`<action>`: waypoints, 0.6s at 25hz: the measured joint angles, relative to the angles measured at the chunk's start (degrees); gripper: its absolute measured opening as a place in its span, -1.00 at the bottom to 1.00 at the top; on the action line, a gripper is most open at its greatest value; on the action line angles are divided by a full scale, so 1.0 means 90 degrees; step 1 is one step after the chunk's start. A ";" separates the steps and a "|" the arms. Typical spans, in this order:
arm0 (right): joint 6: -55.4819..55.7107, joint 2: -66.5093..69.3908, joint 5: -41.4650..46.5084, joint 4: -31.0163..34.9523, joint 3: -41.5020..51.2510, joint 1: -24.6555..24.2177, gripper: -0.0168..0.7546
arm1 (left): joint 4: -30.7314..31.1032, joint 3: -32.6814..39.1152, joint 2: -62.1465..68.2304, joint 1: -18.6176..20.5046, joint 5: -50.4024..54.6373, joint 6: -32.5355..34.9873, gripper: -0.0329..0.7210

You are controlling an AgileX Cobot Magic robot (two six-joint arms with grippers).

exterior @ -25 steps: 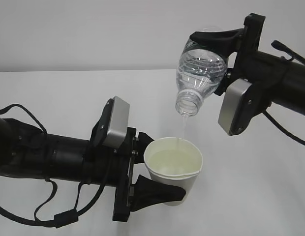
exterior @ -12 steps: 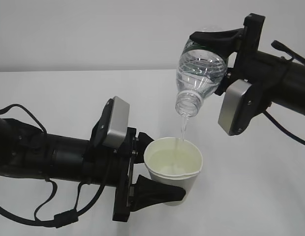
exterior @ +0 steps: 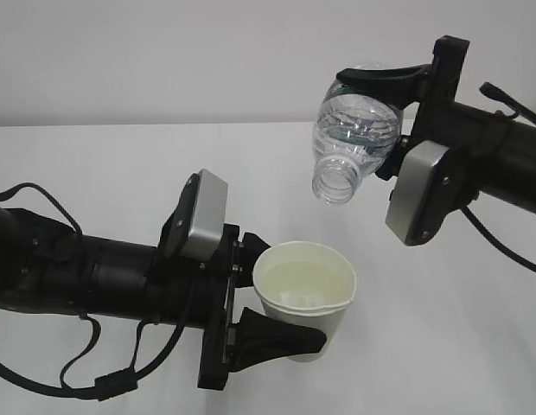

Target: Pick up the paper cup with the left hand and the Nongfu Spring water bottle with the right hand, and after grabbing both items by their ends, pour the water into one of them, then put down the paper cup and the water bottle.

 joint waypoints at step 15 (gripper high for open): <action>0.1140 0.0000 -0.0013 0.0264 0.0000 0.0000 0.12 | -0.0142 0.0011 0.0000 0.0000 0.0000 0.0000 0.42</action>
